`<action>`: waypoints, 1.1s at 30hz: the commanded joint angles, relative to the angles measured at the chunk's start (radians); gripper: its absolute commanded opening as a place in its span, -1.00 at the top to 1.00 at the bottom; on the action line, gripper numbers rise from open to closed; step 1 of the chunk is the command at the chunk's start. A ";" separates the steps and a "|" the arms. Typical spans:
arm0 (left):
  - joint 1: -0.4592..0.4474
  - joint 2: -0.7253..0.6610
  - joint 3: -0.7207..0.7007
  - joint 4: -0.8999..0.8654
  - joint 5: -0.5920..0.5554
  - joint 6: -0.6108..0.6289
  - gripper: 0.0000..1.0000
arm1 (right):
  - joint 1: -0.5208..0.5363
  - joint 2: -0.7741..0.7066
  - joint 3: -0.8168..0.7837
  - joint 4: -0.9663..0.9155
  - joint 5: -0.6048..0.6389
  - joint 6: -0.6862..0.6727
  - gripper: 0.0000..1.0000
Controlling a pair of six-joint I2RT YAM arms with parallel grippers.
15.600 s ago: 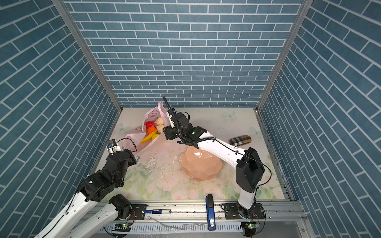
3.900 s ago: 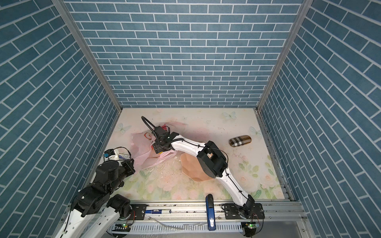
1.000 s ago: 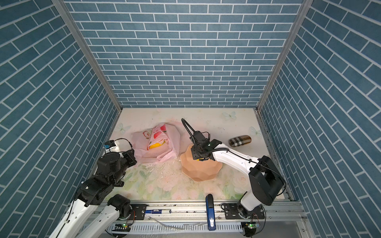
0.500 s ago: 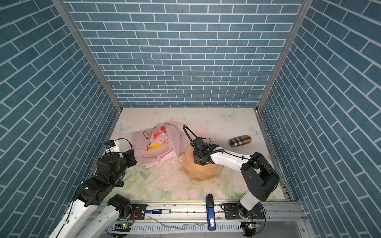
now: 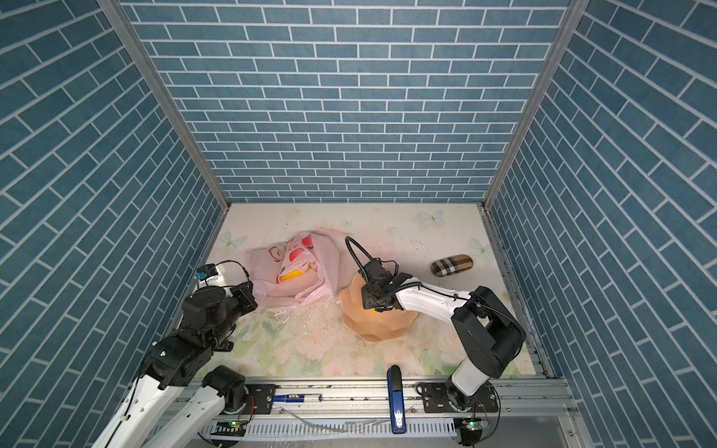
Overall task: Take fruits out of the plastic bag
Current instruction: Place the fruit on the plate, then pick up the fruit from the plastic bag.
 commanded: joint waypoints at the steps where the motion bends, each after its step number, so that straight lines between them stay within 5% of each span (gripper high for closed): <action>1: 0.001 -0.006 0.032 -0.013 0.000 0.010 1.00 | -0.002 -0.043 -0.009 -0.049 0.023 0.024 -0.46; 9: 0.000 -0.013 0.040 -0.040 -0.001 0.012 1.00 | 0.003 -0.155 0.080 -0.177 0.043 -0.015 -0.48; 15: 0.001 -0.031 0.041 -0.057 -0.001 0.011 1.00 | 0.020 -0.176 0.256 -0.263 0.064 -0.114 -0.23; 24: 0.000 -0.046 0.028 -0.054 0.000 0.007 1.00 | 0.148 0.121 0.687 -0.244 -0.070 -0.258 0.08; 33: 0.001 -0.052 0.040 -0.042 -0.051 0.009 1.00 | 0.244 0.404 0.916 -0.156 -0.259 -0.266 0.25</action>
